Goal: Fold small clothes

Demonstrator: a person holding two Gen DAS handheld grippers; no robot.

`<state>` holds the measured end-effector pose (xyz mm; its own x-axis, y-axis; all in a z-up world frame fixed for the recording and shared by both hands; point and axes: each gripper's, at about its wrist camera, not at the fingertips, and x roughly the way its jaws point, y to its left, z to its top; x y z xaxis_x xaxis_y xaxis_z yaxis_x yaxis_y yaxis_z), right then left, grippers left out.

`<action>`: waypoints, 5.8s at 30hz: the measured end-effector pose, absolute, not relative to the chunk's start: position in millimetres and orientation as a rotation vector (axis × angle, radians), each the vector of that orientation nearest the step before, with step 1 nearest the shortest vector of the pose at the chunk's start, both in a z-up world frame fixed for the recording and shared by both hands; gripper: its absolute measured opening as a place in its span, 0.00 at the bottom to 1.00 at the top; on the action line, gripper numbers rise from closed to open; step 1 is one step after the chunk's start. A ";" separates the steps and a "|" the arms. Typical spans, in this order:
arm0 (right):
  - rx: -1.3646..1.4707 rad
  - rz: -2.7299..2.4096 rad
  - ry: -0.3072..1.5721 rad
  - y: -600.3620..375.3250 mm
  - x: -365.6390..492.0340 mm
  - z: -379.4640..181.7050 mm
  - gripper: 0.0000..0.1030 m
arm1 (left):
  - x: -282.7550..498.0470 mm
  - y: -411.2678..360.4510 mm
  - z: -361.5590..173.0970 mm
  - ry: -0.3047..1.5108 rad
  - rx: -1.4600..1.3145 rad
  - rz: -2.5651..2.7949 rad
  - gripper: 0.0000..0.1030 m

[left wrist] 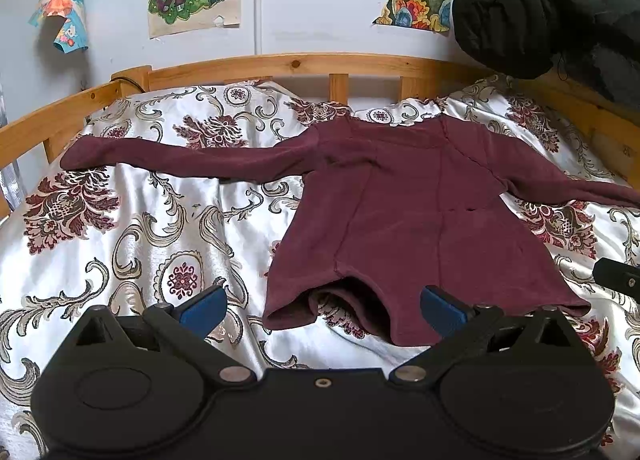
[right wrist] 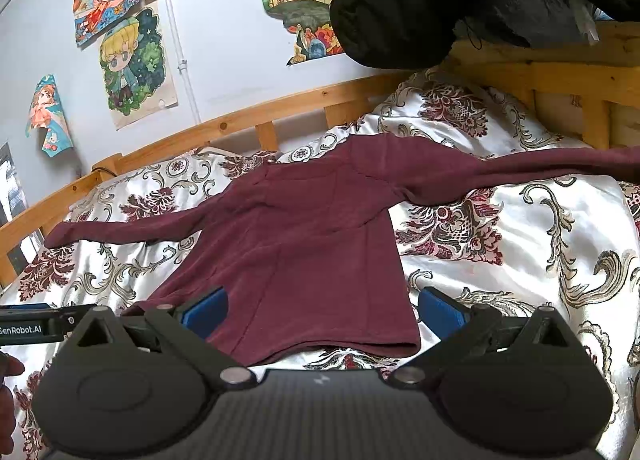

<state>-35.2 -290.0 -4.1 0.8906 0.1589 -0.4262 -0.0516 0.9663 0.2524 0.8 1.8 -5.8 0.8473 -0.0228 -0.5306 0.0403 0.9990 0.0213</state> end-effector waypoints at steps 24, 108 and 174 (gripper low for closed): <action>0.248 0.082 0.477 -294.9 -32.5 -1.9 1.00 | 7.3 4.0 -9.7 0.591 0.036 -0.041 0.99; -0.096 0.658 0.780 -167.0 106.2 -24.3 0.89 | 178.0 84.0 -24.3 0.773 -0.118 0.024 0.99; 0.259 0.181 0.724 -318.3 110.4 -37.4 0.98 | 148.3 -7.5 -35.3 0.762 -0.160 -0.741 0.23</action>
<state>110.4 -318.3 -37.4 0.7361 0.2515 -0.6285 -0.0737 0.9527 0.2949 148.3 -7.5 -35.3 0.4870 -0.6618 -0.5700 0.5514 0.7391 -0.3869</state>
